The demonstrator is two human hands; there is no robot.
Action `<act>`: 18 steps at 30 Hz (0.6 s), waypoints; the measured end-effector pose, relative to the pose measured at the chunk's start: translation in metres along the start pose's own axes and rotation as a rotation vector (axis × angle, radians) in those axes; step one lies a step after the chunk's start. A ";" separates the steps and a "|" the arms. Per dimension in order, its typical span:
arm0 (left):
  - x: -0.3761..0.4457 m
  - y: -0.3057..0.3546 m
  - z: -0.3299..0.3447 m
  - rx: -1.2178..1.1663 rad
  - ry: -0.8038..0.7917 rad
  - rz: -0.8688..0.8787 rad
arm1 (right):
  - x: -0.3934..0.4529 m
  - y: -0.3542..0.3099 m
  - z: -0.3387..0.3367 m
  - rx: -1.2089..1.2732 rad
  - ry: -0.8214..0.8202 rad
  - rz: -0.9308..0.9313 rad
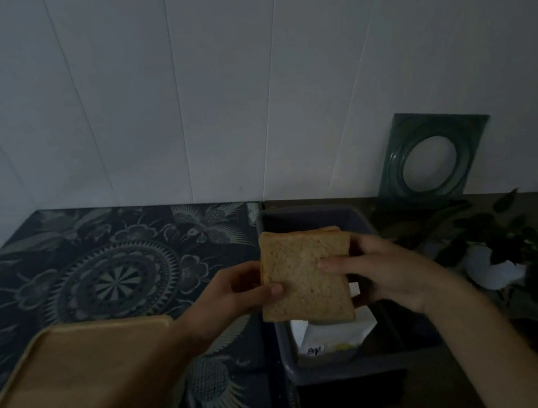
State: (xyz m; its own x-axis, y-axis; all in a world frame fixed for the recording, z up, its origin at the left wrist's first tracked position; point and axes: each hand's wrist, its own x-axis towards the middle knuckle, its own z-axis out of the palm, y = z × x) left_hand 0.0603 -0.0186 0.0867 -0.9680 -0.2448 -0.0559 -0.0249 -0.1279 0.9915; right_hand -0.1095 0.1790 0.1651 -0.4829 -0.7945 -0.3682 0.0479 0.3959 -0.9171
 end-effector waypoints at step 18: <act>-0.128 -0.030 -0.042 -0.149 0.274 -0.188 | 0.001 0.049 0.108 0.154 -0.132 0.060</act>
State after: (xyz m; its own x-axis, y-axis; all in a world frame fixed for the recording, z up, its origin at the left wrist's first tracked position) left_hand 0.1955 -0.0237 0.0596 -0.8463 -0.4499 -0.2851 -0.1400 -0.3286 0.9340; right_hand -0.0133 0.1474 0.1034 -0.3571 -0.8289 -0.4306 0.2108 0.3776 -0.9017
